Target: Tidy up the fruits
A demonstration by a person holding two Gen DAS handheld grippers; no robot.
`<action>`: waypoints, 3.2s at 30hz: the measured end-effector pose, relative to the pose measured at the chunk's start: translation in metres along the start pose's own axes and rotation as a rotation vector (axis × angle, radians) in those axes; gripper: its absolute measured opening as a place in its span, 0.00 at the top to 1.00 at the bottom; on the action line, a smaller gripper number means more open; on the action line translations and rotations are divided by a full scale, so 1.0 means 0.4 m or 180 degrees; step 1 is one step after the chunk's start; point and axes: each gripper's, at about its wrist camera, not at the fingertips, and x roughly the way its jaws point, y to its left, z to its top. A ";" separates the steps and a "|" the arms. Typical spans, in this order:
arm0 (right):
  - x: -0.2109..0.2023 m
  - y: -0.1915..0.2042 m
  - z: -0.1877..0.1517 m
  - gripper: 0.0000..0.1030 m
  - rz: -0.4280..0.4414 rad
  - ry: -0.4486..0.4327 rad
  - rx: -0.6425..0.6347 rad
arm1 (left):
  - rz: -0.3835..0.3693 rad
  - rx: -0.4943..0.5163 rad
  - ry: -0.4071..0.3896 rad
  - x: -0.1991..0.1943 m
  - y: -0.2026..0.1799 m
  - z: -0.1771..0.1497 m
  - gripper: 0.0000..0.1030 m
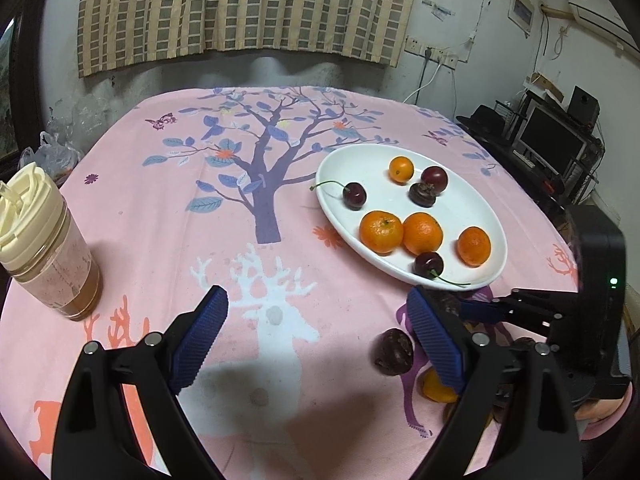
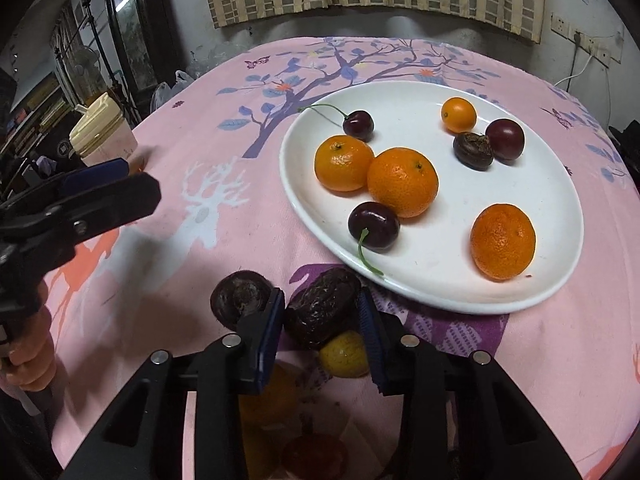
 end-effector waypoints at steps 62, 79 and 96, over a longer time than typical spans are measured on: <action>-0.239 -0.232 -0.034 0.34 0.0593 -0.0983 0.0915 | 0.0035 0.0021 -0.0209 -0.006 -0.055 -0.040 0.06; -0.159 -0.206 -0.214 0.54 0.0003 0.0041 0.0721 | -0.0131 0.0687 -0.0164 -0.063 -0.142 -0.147 0.06; -0.198 -0.215 -0.207 0.60 0.0285 -0.0205 0.0839 | -0.0780 0.1190 0.0129 -0.060 -0.224 -0.203 0.09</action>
